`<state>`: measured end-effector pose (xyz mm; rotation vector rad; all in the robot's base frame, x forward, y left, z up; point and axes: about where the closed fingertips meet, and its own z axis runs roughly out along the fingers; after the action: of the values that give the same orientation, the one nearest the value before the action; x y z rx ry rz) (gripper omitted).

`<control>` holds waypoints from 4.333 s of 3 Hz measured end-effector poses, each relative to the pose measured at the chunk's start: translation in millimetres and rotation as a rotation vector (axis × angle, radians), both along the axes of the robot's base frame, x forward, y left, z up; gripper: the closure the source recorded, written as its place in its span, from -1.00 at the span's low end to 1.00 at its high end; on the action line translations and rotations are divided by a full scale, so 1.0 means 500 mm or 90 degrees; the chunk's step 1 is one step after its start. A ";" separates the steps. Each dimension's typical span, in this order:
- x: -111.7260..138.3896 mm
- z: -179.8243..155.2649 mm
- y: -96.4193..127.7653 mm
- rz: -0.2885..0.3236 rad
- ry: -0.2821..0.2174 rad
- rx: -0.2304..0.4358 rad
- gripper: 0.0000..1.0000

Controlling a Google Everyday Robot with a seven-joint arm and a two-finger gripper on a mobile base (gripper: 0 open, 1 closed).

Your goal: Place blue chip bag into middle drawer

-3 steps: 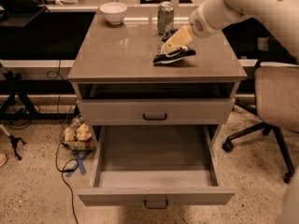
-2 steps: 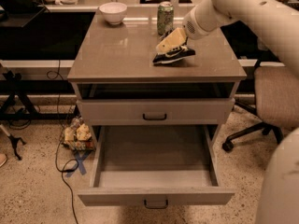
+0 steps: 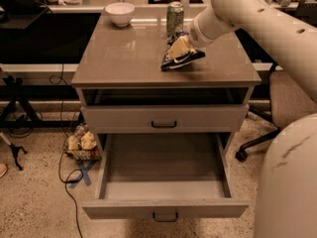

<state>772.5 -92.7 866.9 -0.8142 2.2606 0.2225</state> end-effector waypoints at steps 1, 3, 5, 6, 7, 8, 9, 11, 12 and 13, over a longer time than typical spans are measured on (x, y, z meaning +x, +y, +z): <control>-0.013 -0.010 -0.008 -0.004 -0.005 0.012 0.29; -0.180 0.088 -0.073 0.079 -0.098 0.033 1.00; -0.353 0.113 -0.195 0.084 -0.136 0.005 1.00; -0.353 0.113 -0.195 0.084 -0.136 0.005 1.00; -0.423 0.017 -0.274 0.048 -0.043 0.003 1.00; -0.491 -0.075 -0.332 0.018 0.040 0.001 1.00; -0.570 -0.250 -0.373 -0.015 0.161 -0.007 1.00; -0.591 -0.281 -0.366 -0.012 0.184 -0.008 1.00; -0.596 -0.379 -0.362 -0.017 0.238 0.001 1.00; -0.606 -0.528 -0.333 -0.015 0.311 0.031 1.00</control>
Offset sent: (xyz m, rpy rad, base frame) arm -0.0950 -0.0541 0.0541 0.0447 -0.2234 0.2155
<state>469.4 -259.2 602.7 -0.7690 2.7030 0.5101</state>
